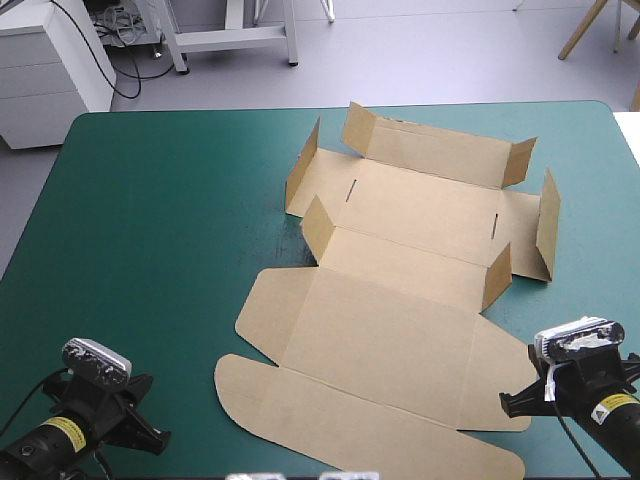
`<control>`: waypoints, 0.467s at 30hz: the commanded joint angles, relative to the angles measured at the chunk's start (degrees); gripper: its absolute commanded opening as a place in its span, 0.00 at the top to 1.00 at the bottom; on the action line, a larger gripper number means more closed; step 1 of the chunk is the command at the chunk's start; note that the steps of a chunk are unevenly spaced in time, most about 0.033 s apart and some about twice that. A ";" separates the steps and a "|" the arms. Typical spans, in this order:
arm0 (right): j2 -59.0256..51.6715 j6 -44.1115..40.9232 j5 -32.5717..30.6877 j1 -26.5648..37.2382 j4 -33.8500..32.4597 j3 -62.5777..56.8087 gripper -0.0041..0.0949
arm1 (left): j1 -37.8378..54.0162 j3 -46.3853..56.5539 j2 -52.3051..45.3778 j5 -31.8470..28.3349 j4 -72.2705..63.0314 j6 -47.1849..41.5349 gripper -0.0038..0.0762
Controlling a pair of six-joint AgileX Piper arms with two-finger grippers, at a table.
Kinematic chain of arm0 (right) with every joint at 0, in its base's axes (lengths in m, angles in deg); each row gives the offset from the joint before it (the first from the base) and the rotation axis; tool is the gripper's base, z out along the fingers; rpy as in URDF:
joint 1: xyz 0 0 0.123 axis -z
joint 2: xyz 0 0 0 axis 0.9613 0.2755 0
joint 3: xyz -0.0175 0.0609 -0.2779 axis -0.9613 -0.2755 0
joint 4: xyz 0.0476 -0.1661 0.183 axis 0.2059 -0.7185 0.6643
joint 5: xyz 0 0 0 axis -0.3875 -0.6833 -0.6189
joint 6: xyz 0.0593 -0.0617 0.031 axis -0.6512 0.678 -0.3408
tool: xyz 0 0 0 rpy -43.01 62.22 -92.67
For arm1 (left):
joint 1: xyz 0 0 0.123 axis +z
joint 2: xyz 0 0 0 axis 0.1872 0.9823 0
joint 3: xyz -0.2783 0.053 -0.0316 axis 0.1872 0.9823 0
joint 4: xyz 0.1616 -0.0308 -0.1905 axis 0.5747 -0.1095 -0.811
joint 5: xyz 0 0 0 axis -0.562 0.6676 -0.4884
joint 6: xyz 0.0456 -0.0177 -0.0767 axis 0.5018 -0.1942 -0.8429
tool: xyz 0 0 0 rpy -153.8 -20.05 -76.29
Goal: Fold the box
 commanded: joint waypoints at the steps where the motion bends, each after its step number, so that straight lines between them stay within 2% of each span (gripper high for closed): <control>1: 0.48 0.04 3.65 -0.03 -0.01 1.35 0.96 | -0.23 -2.01 0.44 -2.99 0.13 -0.40 0.96; 11: 0.48 0.64 3.65 -0.03 -0.15 1.35 0.95 | -0.23 -2.01 0.44 -2.99 0.13 -0.40 0.96; 14: 0.48 0.50 3.65 -0.03 -0.26 1.35 0.85 | -0.23 -2.01 0.44 -2.99 0.13 -0.40 0.96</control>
